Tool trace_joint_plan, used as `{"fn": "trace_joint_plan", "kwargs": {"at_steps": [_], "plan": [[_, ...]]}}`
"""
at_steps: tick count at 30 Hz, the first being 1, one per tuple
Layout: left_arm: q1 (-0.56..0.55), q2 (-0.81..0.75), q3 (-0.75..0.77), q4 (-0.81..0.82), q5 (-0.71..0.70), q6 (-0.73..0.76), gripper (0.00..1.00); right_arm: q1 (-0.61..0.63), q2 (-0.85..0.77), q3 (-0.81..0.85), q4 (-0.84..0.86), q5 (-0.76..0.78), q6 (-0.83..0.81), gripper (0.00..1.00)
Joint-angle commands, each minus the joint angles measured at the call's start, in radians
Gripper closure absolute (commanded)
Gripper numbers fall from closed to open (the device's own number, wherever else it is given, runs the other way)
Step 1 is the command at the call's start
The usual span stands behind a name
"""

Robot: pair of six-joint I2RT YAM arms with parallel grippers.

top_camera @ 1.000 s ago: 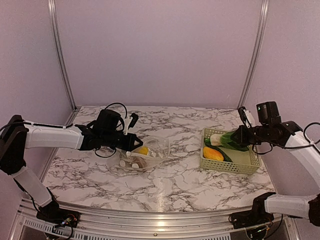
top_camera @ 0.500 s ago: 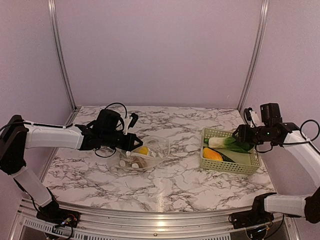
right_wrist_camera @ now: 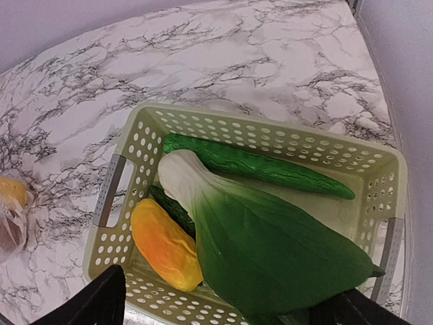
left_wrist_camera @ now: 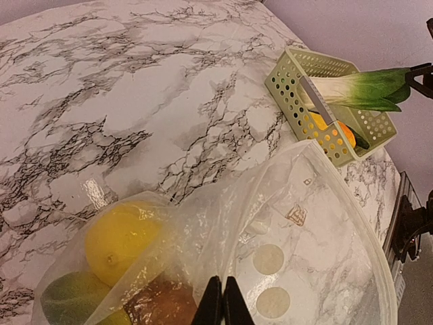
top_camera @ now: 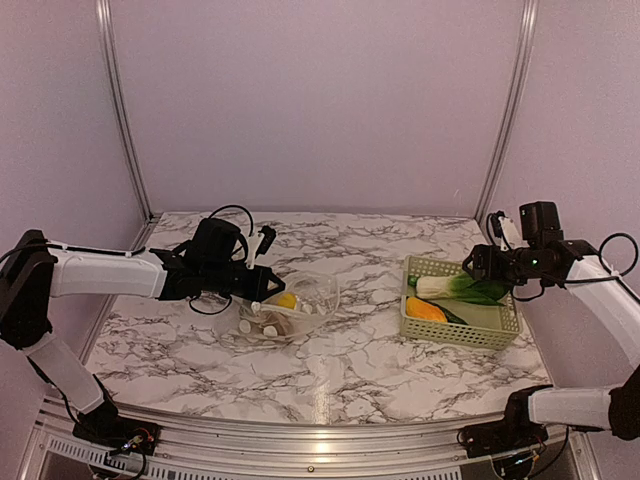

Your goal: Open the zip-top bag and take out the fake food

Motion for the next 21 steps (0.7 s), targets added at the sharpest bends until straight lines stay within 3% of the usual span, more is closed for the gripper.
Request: {"fn": "trace_joint_plan", "kwargs": {"at_steps": [1,7,14,17,21], "plan": [[0.006,-0.006,0.015,-0.016,-0.001,0.009,1.0,-0.01,0.003,0.044,-0.01,0.054,0.003,0.1],[0.007,-0.012,0.012,-0.019,-0.003,0.012,1.0,-0.014,0.004,0.057,-0.031,0.086,0.004,0.06],[0.007,-0.013,0.011,-0.017,-0.005,0.012,1.0,-0.155,-0.014,0.082,-0.07,0.05,-0.039,0.02],[0.007,-0.011,0.015,-0.021,-0.003,0.013,1.0,-0.162,-0.009,0.101,-0.075,0.039,-0.048,0.01],[0.007,-0.017,0.014,-0.024,-0.003,0.011,1.0,-0.162,0.003,0.1,-0.029,-0.131,-0.07,0.03]]}}
